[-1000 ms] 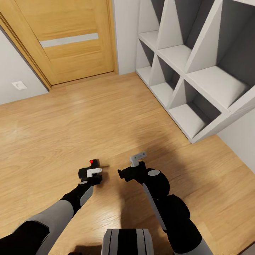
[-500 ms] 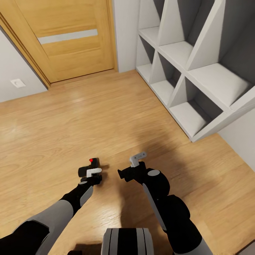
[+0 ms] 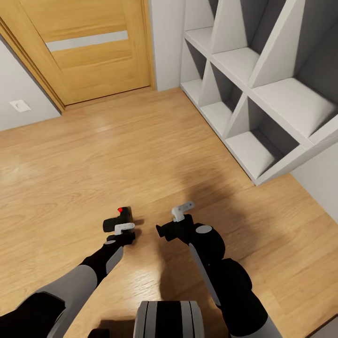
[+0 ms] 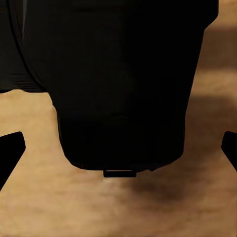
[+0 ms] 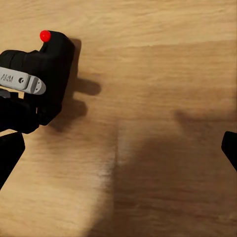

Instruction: Attach the digital camera to the camera tripod in the bedroom.

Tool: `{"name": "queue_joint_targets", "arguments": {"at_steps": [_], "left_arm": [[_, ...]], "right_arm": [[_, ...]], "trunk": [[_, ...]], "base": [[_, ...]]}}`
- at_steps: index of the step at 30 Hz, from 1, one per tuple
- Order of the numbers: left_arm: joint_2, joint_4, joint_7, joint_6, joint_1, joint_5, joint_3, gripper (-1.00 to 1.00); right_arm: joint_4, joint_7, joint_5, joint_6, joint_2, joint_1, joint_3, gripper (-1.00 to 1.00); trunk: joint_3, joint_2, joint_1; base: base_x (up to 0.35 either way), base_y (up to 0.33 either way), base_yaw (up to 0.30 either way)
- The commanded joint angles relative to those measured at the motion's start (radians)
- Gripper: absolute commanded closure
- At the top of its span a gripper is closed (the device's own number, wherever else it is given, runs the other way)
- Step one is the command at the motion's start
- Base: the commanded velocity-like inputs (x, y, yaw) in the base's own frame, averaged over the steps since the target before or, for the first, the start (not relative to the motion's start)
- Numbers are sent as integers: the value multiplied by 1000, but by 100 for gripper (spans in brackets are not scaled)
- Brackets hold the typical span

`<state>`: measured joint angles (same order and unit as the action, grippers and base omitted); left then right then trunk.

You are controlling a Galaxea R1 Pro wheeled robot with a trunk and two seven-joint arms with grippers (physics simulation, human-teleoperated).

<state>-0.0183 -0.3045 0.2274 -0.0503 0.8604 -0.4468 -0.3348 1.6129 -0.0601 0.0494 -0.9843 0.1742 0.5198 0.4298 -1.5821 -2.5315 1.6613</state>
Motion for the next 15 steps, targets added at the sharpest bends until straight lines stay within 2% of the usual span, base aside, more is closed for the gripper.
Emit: {"name": "queue_joint_targets", "arguments": {"at_steps": [1, 15], "left_arm": [[1, -2, 8, -5, 0, -6, -9, -100], [-1, -2, 25, -3, -1, -5, -10, -100]], "right_arm": [[1, -6, 6, -5, 0, 0, 0, -100], [1, -6, 6, -4, 0, 0, 0, -100]], "trunk": [[-1, 0, 0], [-1, 0, 0]], "base": [[0, 0, 0], [0, 0, 0]]}}
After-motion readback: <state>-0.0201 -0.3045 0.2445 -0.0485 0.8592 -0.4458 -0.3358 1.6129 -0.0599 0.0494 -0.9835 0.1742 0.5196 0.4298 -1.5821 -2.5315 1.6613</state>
